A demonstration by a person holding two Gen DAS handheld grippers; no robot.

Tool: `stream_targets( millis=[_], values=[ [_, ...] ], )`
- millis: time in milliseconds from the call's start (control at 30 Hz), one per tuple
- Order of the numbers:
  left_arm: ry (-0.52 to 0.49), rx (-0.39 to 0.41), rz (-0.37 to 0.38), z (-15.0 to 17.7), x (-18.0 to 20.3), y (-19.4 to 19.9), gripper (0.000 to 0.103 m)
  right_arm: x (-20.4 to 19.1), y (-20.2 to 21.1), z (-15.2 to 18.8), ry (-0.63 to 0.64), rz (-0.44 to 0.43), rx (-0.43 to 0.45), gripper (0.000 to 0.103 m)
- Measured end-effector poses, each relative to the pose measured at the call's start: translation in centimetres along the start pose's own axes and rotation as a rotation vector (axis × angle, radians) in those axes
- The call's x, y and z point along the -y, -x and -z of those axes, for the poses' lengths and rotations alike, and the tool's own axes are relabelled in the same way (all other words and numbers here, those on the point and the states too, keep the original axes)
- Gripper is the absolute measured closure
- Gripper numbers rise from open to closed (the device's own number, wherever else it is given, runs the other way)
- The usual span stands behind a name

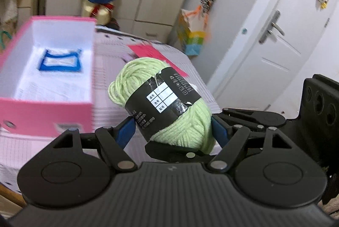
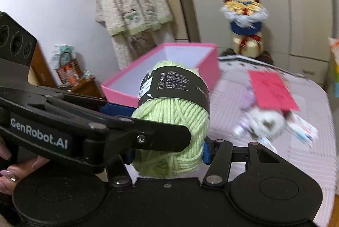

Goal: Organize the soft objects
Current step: 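Carry the yarn ball with the left gripper into the pink box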

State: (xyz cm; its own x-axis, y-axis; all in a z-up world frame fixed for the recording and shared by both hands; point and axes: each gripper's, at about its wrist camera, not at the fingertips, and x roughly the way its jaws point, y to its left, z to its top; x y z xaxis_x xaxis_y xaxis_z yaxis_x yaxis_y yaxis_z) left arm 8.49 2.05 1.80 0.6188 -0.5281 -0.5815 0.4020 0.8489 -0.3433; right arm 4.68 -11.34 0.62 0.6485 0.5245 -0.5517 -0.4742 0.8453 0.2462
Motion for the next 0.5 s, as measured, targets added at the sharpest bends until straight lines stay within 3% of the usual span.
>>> stream_targets(
  millis=[267, 500],
  values=[
    [-0.007, 0.031, -0.078, -5.5, -5.9, 1.6, 0.026, -2.8, -5.7, -5.9, 0.037, -0.053, 0.034, 0.042],
    [0.059, 0.028, -0.084, -10.4, -12.3, -0.8, 0.026, -2.1, -12.0, -10.8, 0.056, -0.065, 0.006, 0.041]
  ],
)
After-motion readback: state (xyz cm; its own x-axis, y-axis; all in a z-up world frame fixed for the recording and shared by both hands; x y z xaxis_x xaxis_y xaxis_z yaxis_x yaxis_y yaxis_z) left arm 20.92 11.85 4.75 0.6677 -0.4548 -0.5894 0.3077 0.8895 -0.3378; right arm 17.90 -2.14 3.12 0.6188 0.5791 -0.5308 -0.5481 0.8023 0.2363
